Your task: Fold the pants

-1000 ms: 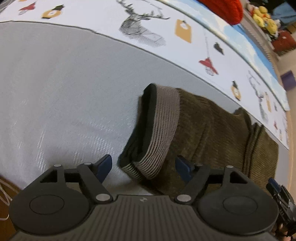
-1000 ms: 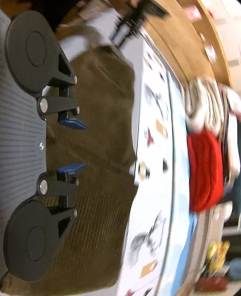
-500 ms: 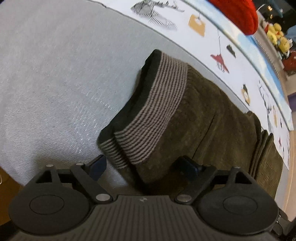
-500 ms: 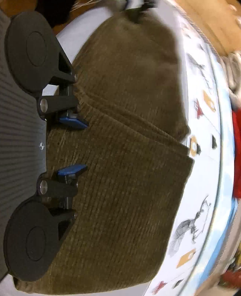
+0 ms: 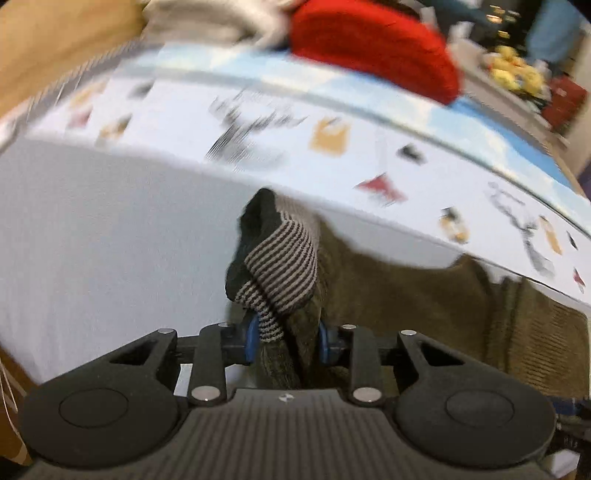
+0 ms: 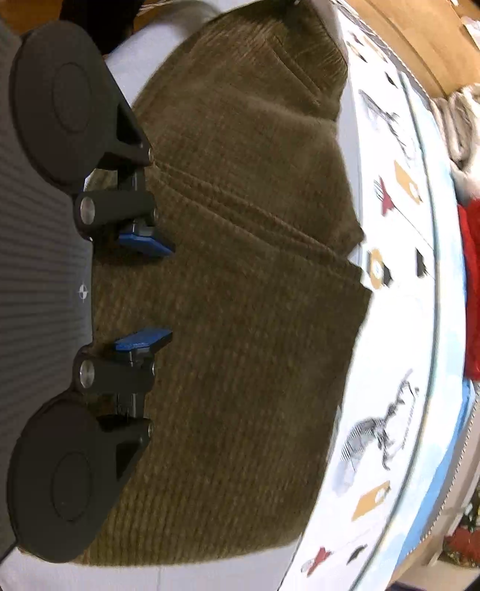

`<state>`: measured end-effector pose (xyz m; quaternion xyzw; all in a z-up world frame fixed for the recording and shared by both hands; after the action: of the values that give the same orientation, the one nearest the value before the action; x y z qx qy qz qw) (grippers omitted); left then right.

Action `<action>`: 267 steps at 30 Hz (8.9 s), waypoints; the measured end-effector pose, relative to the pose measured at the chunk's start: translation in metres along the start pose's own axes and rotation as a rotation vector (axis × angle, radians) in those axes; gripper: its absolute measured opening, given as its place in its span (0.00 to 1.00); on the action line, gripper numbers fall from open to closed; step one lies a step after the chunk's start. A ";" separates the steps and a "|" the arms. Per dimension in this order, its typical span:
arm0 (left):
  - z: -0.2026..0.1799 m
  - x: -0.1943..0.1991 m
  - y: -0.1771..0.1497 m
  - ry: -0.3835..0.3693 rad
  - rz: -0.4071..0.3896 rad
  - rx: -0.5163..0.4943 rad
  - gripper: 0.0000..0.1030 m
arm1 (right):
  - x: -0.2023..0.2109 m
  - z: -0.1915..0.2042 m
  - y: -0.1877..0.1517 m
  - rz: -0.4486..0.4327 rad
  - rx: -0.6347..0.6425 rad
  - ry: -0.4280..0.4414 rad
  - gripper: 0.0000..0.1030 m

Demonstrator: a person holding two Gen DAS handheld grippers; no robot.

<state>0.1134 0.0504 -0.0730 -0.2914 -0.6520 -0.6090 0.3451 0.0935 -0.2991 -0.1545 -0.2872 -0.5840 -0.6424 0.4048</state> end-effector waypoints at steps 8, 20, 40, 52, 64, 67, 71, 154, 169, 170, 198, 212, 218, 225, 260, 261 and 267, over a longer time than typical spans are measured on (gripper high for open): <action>-0.161 0.061 0.039 -0.110 -0.169 -0.314 0.25 | 0.033 -0.043 0.025 -0.156 -0.160 0.024 0.45; -0.405 0.068 -0.034 -0.459 -0.108 -0.612 0.58 | 0.069 -0.199 0.006 -0.323 -0.667 -0.080 0.45; -0.249 -0.036 -0.096 -0.447 0.087 -0.432 0.27 | 0.018 -0.153 0.001 -0.165 -0.653 0.105 0.87; -0.236 -0.024 -0.098 -0.477 0.093 -0.409 0.29 | 0.043 -0.133 0.007 -0.303 -0.477 0.046 0.34; -0.248 -0.003 -0.072 -0.521 -0.035 -0.374 0.31 | 0.088 -0.193 -0.015 -0.348 -0.591 -0.123 0.29; -0.252 -0.001 -0.070 -0.516 -0.057 -0.385 0.31 | 0.082 -0.199 -0.023 -0.325 -0.602 -0.142 0.37; -0.259 -0.009 -0.082 -0.526 0.011 -0.430 0.31 | 0.101 -0.196 -0.011 -0.408 -0.526 -0.154 0.71; -0.094 -0.102 0.042 -0.114 0.299 -0.420 0.65 | -0.052 -0.016 0.124 0.083 -0.141 -0.046 0.77; -0.075 0.060 0.079 0.035 -0.224 -0.358 0.91 | 0.106 0.014 0.146 -0.457 -0.093 -0.065 0.88; -0.075 0.071 0.075 0.041 -0.257 -0.348 0.92 | 0.118 0.021 0.142 -0.496 -0.071 -0.059 0.91; -0.082 0.015 -0.018 -0.034 -0.010 -0.187 0.99 | 0.083 0.039 0.042 -0.331 -0.194 -0.052 0.97; -0.104 0.010 -0.020 -0.076 -0.019 -0.233 0.99 | 0.075 0.040 0.047 -0.321 -0.178 -0.033 0.97; -0.106 0.011 -0.020 -0.076 -0.025 -0.229 0.99 | 0.074 0.048 0.048 -0.324 -0.151 -0.017 0.97; -0.103 0.010 -0.019 -0.068 -0.027 -0.225 0.99 | 0.071 0.055 0.048 -0.322 -0.123 -0.011 0.97; -0.107 0.011 -0.018 -0.076 -0.033 -0.233 0.99 | 0.066 0.064 0.047 -0.307 -0.102 -0.007 0.97; -0.107 0.011 -0.017 -0.076 -0.033 -0.233 0.99 | 0.066 0.064 0.047 -0.307 -0.103 -0.008 0.97; -0.107 0.011 -0.017 -0.077 -0.034 -0.233 0.99 | 0.066 0.065 0.047 -0.307 -0.103 -0.008 0.97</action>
<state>0.1030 -0.0578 -0.0722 -0.3416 -0.5944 -0.6748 0.2732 0.0938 -0.2473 -0.0646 -0.2176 -0.5889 -0.7247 0.2840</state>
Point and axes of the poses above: each gripper's, at about its wrist camera, not at the fingertips, and x roughly against the way its jaws point, z to its left, y to its top, the point moved 10 cm from there along -x, roughly the way its jaws point, and after that the axes turned 8 degrees about -x, right-handed, at the moved point
